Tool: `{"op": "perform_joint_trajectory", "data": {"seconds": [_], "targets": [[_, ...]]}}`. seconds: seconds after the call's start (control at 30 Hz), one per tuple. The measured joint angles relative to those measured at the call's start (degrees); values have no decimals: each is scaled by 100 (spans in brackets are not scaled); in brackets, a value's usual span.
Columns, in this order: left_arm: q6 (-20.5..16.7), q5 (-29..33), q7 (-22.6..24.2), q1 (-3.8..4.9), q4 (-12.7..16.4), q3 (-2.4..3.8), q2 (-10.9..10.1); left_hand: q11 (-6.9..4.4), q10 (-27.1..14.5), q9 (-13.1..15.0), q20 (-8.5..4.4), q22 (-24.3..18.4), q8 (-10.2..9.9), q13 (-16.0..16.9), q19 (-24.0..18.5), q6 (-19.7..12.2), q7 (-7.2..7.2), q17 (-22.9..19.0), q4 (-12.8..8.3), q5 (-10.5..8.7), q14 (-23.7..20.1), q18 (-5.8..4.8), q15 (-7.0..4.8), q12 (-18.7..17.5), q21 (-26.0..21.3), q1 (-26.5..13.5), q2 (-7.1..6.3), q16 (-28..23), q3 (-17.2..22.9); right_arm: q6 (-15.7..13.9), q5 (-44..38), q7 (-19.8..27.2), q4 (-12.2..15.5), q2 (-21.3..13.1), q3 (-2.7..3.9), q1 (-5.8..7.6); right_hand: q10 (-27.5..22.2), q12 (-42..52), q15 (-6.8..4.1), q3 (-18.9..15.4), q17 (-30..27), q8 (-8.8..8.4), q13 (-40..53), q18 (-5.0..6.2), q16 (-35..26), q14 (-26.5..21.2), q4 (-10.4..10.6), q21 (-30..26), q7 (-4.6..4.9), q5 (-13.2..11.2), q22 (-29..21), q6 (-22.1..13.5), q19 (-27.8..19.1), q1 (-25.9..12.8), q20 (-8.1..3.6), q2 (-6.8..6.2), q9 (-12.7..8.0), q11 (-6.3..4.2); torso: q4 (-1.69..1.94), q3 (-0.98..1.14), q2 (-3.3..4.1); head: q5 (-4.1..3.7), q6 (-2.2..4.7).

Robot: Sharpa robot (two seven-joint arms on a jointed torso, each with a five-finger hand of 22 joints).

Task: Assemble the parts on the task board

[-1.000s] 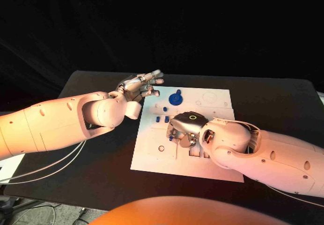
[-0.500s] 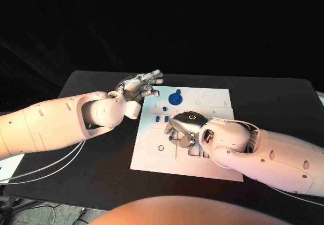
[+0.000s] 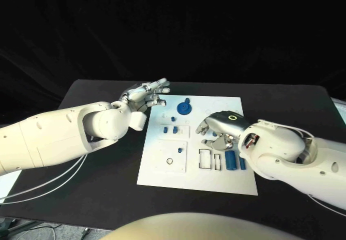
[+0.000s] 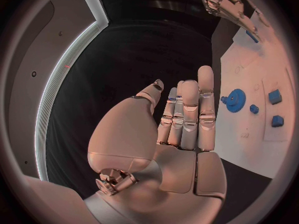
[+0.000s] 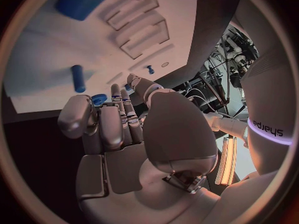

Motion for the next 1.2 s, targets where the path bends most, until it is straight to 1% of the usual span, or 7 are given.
{"op": "perform_joint_trajectory", "data": {"seconds": [0.07, 0.13, 0.37, 0.57, 0.77, 0.87, 1.2], "targets": [[2, -2, -3, -1, 0, -1, 0, 0, 0, 0, 0, 0, 0, 0, 0, 0, 0, 0, 0, 0, 0, 0, 0, 0, 0, 0, 0, 0, 0, -9, 29, -58, 14, -190, 13, 106, -69, 0, -187, -64, -19, 0, -18, -1, 0, -13, 64, 20, -139, -50, 29, -20, 78, -25, -113, -25, -3, -87, -5, -2, -1, -29, 18], [5, -4, -5, -1, 0, -1, 1, 0, 0, 0, 0, 0, 0, 0, 0, 0, 0, 0, 0, 0, 0, 0, 0, 0, 0, 0, 0, 0, 0, 5, 50, -114, 11, -313, 16, 171, -150, -48, -287, -184, -19, -4, -25, 0, 0, -10, 101, 48, -226, -89, 59, -72, 112, -99, -218, -99, -15, -169, -12, -3, -3, -59, 38], [19, -16, -13, -2, 3, -1, 0, 0, 0, 0, 0, 0, 0, 0, 0, 0, 0, 0, 0, 0, 0, 0, 0, 0, 0, 0, 0, 0, 0, 179, 84, -274, -117, -420, 19, 241, -404, -161, -339, -568, -91, -23, -24, 1, 0, -8, 173, 49, -344, -192, 19, -189, 131, -82, -278, -145, -31, -256, -23, -3, -4, -116, 97], [33, -24, -21, -4, 0, -1, 3, 0, 0, 0, 0, -5, 0, 0, 0, 0, 0, -26, 0, 0, 0, 0, 0, 0, 0, -19, -19, 0, 0, 353, 92, -324, -254, -260, -6, 228, -389, -160, -339, -601, -91, -23, -19, 1, 0, -8, 174, 45, -342, -192, 18, -187, 131, 34, -278, -29, -30, -243, -4, -4, -3, -149, 114], [47, -28, -35, -6, 0, -1, -3, 0, 0, 0, 0, -5, 0, 0, 0, 0, 0, -25, 0, 0, 0, -1, 0, 0, 0, -25, -25, 0, 0, 499, 108, -331, -367, -126, -21, 180, -130, -61, -339, -601, -104, -23, -16, 1, -1, -8, 174, 27, -228, -192, 19, -27, 131, 129, -278, 66, -14, -173, -4, -7, 1, -129, 114], [51, -31, -43, -6, 0, -1, -8, 0, 0, 0, 0, -5, 0, 0, 0, 0, 0, -25, 0, 0, 0, -1, 0, 0, 0, -25, -25, 0, 0, 538, 114, -331, -415, -65, -27, 161, 13, 4, -282, -533, -110, 8, -17, 1, 0, -16, 171, 27, -218, -192, 19, 103, 135, 167, -273, 104, 0, -153, -9, -11, 1, -124, 109], [66, -40, -61, -6, 3, -2, -7, 0, 0, 0, 0, -5, 0, -1, 0, 0, 0, -31, 0, 0, 0, -1, 0, 0, 0, -25, -25, 0, 0, 520, 92, -335, -508, 15, -20, 157, 693, 184, -244, -165, -100, 182, -6, 0, 16, -18, 57, 27, -234, -391, 63, 640, 161, 350, -202, 287, 75, -217, -11, -7, 1, -120, 90]]}}
